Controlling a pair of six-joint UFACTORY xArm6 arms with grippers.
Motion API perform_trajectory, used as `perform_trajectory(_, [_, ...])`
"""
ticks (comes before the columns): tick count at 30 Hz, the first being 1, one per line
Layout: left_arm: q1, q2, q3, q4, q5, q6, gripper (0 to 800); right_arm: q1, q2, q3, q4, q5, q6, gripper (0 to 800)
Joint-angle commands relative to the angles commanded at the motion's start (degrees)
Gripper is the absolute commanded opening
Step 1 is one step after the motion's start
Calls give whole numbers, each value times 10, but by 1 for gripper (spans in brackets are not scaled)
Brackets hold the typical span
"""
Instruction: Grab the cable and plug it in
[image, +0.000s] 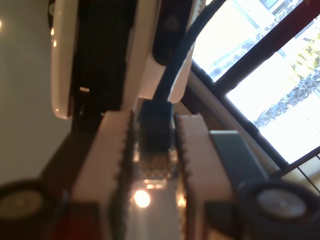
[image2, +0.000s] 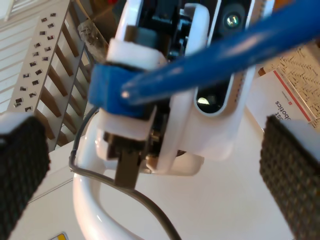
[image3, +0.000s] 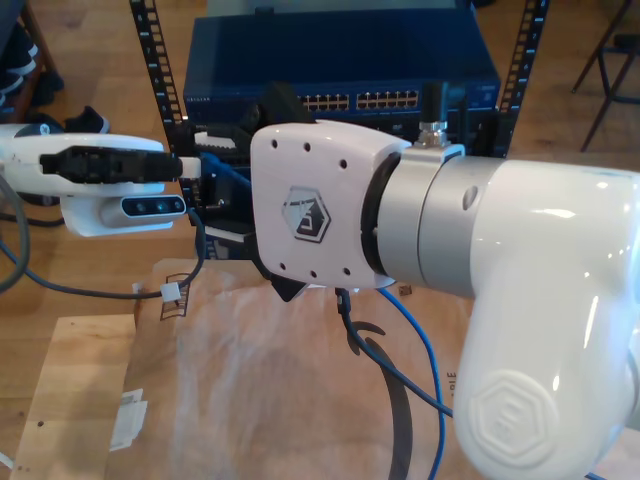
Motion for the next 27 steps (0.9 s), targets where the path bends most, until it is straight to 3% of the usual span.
perform_trajectory(12, [4,-6,0,1,1,0,13,-1,-3,5,1,-15,1,409])
perform_trajectory(27, [2,-12,-2,0,9,0,17,-1,-3,5,4,-15,3,342])
